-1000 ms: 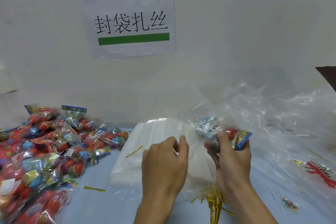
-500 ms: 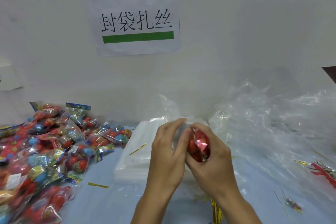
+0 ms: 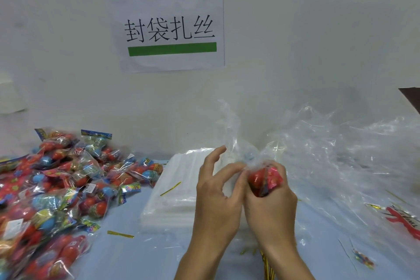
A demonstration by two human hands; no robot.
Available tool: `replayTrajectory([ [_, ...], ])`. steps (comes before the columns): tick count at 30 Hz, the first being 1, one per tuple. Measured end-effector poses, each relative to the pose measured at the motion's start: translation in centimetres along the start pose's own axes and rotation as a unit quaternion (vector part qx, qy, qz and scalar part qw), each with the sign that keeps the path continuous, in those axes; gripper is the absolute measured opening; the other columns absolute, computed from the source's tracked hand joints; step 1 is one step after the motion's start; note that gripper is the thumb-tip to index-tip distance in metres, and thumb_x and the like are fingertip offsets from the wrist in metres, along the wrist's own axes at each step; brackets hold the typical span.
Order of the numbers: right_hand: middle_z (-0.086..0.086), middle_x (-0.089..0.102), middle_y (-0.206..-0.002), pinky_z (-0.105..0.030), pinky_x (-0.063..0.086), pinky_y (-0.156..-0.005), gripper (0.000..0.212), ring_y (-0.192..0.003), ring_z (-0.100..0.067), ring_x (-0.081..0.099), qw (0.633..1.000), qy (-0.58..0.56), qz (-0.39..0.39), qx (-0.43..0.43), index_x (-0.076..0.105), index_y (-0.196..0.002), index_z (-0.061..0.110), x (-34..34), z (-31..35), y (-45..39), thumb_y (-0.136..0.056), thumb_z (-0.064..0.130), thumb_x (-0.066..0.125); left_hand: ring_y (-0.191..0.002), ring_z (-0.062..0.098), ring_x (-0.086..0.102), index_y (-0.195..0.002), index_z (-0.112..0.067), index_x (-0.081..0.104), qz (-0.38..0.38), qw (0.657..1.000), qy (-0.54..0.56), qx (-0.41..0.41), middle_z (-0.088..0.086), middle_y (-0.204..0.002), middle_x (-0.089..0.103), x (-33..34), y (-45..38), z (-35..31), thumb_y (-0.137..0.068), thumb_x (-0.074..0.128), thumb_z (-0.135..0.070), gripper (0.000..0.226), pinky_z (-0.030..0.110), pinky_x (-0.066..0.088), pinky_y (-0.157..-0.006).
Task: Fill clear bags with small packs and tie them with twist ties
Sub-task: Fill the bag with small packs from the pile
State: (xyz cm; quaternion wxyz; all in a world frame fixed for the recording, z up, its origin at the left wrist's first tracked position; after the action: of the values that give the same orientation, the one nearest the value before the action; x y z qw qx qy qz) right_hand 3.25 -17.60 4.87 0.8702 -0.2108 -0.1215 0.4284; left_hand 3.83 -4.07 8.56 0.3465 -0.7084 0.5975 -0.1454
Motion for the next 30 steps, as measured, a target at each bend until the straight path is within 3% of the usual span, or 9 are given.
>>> replayTrajectory([
  [2, 0.022, 0.069, -0.075, -0.021, 0.051, -0.06, 0.037, -0.065, -0.002, 0.066, 0.999, -0.006, -0.052, 0.014, 0.053, -0.1, 0.037, -0.7, -0.1, 0.0, -0.077, 0.032, 0.082, -0.125, -0.004, 0.044, -0.082, -0.057, 0.066, -0.001, 0.999, -0.034, 0.014, -0.025, -0.128, 0.05, 0.2, 0.1, -0.2, -0.089, 0.065, -0.035, 0.023, 0.001, 0.032, -0.094],
  [5, 0.02, 0.07, -0.077, -0.032, 0.056, -0.068, 0.048, -0.067, -0.006, 0.07, 0.997, -0.025, -0.064, 0.039, 0.051, -0.11, 0.033, -0.9, -0.6, -0.2, -0.075, 0.034, 0.085, -0.104, 0.0, 0.061, -0.09, -0.037, 0.072, -0.014, 0.999, -0.025, 0.019, -0.018, -0.105, 0.066, 0.0, 0.1, 0.4, -0.093, 0.067, -0.022, 0.016, 0.012, 0.047, -0.084],
  [7, 0.015, 0.071, -0.074, -0.021, 0.054, -0.066, 0.038, -0.066, -0.007, 0.071, 0.999, -0.021, -0.033, 0.032, 0.06, -0.101, 0.026, -0.3, -0.6, -0.2, -0.075, 0.036, 0.085, -0.089, 0.005, 0.067, -0.092, -0.028, 0.071, -0.014, 1.0, 0.004, -0.022, -0.017, -0.09, 0.07, 0.0, 0.0, 1.2, -0.096, 0.064, -0.018, 0.012, 0.023, 0.053, -0.076],
  [10, 0.019, 0.067, -0.07, -0.005, 0.042, -0.057, 0.025, -0.063, -0.002, 0.064, 1.0, 0.011, 0.005, -0.006, 0.064, -0.088, 0.022, 0.6, 0.2, 0.1, -0.077, 0.032, 0.084, -0.079, 0.008, 0.068, -0.088, -0.028, 0.066, -0.011, 0.998, 0.044, -0.048, -0.014, -0.084, 0.069, -0.3, -0.1, 1.4, -0.097, 0.061, -0.015, 0.016, 0.017, 0.051, -0.064],
  [15, 0.015, 0.063, -0.059, -0.013, 0.04, -0.052, 0.029, -0.059, -0.005, 0.058, 0.997, 0.041, -0.005, 0.066, 0.058, -0.067, 0.019, -0.1, -1.6, -0.3, -0.08, 0.032, 0.08, -0.089, 0.011, 0.068, -0.09, -0.025, 0.071, 0.049, 0.997, 0.055, -0.026, -0.013, -0.09, 0.071, 0.6, 0.2, 0.6, -0.092, 0.061, -0.022, 0.011, 0.025, 0.055, -0.074],
  [20, 0.007, 0.067, -0.069, -0.029, 0.044, -0.061, 0.019, -0.068, -0.01, 0.063, 0.988, -0.014, -0.066, 0.142, 0.064, -0.08, 0.018, -1.5, -2.8, -0.6, -0.082, 0.029, 0.079, -0.106, 0.003, 0.063, -0.103, -0.044, 0.06, 0.104, 0.993, 0.055, -0.007, -0.023, -0.104, 0.067, 1.6, 0.7, -0.7, -0.09, 0.061, -0.041, 0.014, 0.021, 0.051, -0.083],
  [24, 0.007, 0.073, -0.074, -0.032, 0.05, -0.07, 0.015, -0.076, -0.012, 0.069, 0.983, -0.077, -0.073, 0.153, 0.07, -0.085, 0.019, -1.2, -2.3, -0.5, -0.082, 0.03, 0.08, -0.119, -0.003, 0.05, -0.113, -0.051, 0.04, -0.049, 0.977, 0.129, -0.161, -0.031, -0.119, 0.052, 0.0, 0.7, 1.1, -0.08, 0.063, -0.067, 0.043, 0.027, 0.047, -0.097],
  [28, 0.0, 0.077, -0.077, -0.03, 0.057, -0.067, 0.008, -0.071, -0.018, 0.072, 0.986, -0.108, -0.003, 0.125, 0.075, -0.086, 0.014, 0.6, -1.4, 0.4, -0.082, 0.014, 0.081, -0.122, 0.016, 0.057, -0.147, -0.022, 0.035, 0.024, 0.898, 0.246, -0.363, -0.003, -0.139, 0.054, 2.2, 1.9, 3.3, -0.059, 0.068, -0.083, 0.112, 0.041, 0.046, -0.105],
  [30, -0.003, 0.076, -0.074, -0.038, 0.06, -0.067, 0.008, -0.069, -0.021, 0.073, 0.987, -0.102, 0.039, 0.122, 0.075, -0.083, 0.012, 1.5, -1.3, 0.9, -0.083, 0.018, 0.081, -0.11, 0.023, 0.068, -0.135, -0.011, 0.054, 0.054, 0.875, 0.31, -0.367, 0.008, -0.121, 0.07, 3.4, 2.0, 3.7, -0.058, 0.076, -0.072, 0.101, 0.041, 0.052, -0.097],
])
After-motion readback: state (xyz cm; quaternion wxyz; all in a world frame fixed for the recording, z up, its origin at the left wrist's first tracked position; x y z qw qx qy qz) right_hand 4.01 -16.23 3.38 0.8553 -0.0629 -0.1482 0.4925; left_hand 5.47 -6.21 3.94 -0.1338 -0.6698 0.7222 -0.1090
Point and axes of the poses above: each hand's wrist, its own y-axis away from the middle knuckle, its own x-axis out of the palm, z = x × y, the point moved 7 cm from there along -y, towards the middle knuckle
